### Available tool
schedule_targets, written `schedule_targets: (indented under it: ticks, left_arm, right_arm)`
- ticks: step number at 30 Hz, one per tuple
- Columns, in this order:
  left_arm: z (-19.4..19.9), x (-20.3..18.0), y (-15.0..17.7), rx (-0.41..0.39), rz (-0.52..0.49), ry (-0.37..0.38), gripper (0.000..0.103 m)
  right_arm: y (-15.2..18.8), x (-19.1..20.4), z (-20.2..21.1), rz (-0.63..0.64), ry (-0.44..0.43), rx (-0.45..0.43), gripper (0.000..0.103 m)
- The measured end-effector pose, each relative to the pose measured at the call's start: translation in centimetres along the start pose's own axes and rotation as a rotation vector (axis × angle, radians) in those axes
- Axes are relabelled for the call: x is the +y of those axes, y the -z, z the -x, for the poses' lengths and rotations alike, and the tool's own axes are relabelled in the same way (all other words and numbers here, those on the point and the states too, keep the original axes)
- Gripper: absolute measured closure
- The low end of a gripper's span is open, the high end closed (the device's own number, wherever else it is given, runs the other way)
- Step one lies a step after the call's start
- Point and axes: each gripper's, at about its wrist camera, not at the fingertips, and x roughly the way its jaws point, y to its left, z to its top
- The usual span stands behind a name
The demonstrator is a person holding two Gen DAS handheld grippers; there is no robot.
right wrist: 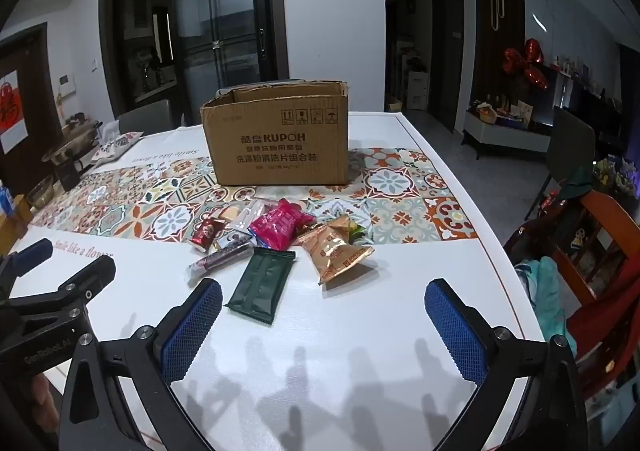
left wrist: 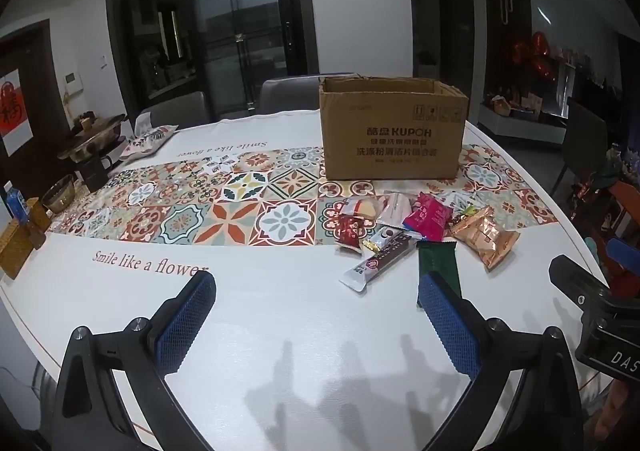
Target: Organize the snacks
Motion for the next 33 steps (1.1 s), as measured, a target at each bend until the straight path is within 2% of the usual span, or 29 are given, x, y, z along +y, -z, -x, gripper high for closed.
schedule_targets:
  ticks: [12,33]
  left_arm:
    - [0.37,-0.78,0.22,-0.03,0.003,-0.004,0.0]
    - [0.57,-0.76,0.16,-0.038,0.005,-0.004,0.0]
  right_arm:
    - [0.03,0.0,0.06,0.0,0.0,-0.001,0.0]
    - [0.1,-0.05,0.16,-0.002,-0.001,-0.003,0.0]
